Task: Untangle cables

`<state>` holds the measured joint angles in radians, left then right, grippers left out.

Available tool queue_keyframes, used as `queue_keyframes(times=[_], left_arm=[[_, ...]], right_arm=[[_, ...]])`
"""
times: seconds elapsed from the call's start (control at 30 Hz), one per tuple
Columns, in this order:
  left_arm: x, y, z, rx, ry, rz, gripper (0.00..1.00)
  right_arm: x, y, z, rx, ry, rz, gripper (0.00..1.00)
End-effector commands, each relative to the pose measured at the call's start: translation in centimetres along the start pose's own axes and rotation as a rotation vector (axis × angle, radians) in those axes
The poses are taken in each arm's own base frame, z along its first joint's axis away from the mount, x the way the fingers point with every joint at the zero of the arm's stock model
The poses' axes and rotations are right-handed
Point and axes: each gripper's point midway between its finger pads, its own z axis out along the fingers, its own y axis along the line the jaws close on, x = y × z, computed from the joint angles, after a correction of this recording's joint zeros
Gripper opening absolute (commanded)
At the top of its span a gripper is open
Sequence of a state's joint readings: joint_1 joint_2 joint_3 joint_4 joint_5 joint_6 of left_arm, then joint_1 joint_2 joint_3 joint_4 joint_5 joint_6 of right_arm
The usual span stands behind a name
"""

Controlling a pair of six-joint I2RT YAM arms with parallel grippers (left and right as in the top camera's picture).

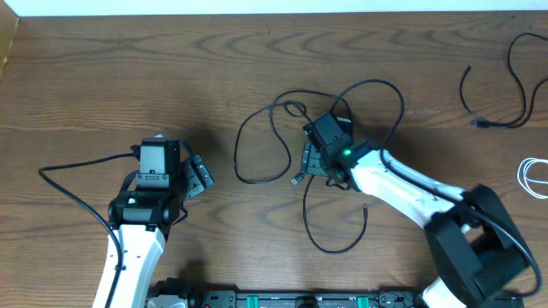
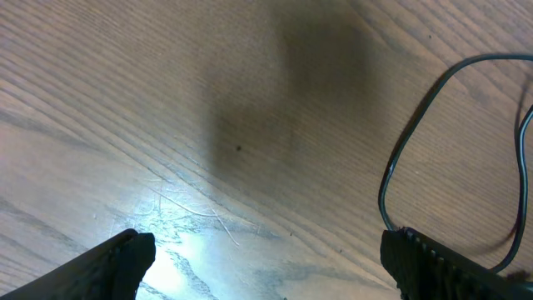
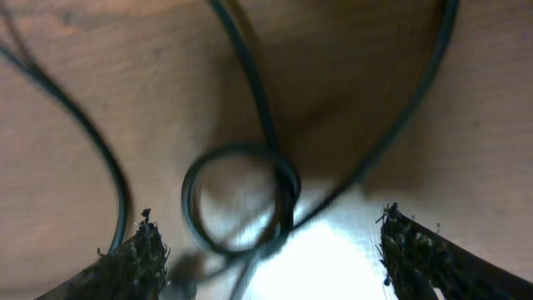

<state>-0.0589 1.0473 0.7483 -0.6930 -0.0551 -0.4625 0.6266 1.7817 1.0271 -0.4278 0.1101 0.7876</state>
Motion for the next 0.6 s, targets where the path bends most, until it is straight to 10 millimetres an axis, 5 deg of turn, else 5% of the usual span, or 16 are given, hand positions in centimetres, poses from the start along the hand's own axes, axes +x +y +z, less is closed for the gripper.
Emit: queue_keyframes(times=[0.0, 0.17, 0.2, 0.3, 0.57], left_arm=[[-0.2, 0.2, -0.1, -0.011, -0.006, 0.015, 0.93], [-0.2, 0.2, -0.1, -0.011, -0.006, 0.015, 0.94], [-0.2, 0.2, -0.1, -0.011, -0.006, 0.015, 0.93], [-0.2, 0.2, -0.1, -0.011, -0.006, 0.015, 0.93], [-0.2, 0.2, -0.1, -0.011, -0.006, 0.015, 0.93]], right_arm=[[0.0, -0.8, 1.8, 0.05, -0.015, 0.024, 0.68], [0.1, -0.8, 2.0, 0.051, -0.008, 0.024, 0.39], [0.0, -1.0, 2.1, 0.053, -0.008, 0.027, 0.22], [-0.2, -1.2, 2.1, 0.056, -0.01, 0.034, 0.01], [-3.2, -1.4, 1.9, 0.043, -0.086, -0.001, 0.01]])
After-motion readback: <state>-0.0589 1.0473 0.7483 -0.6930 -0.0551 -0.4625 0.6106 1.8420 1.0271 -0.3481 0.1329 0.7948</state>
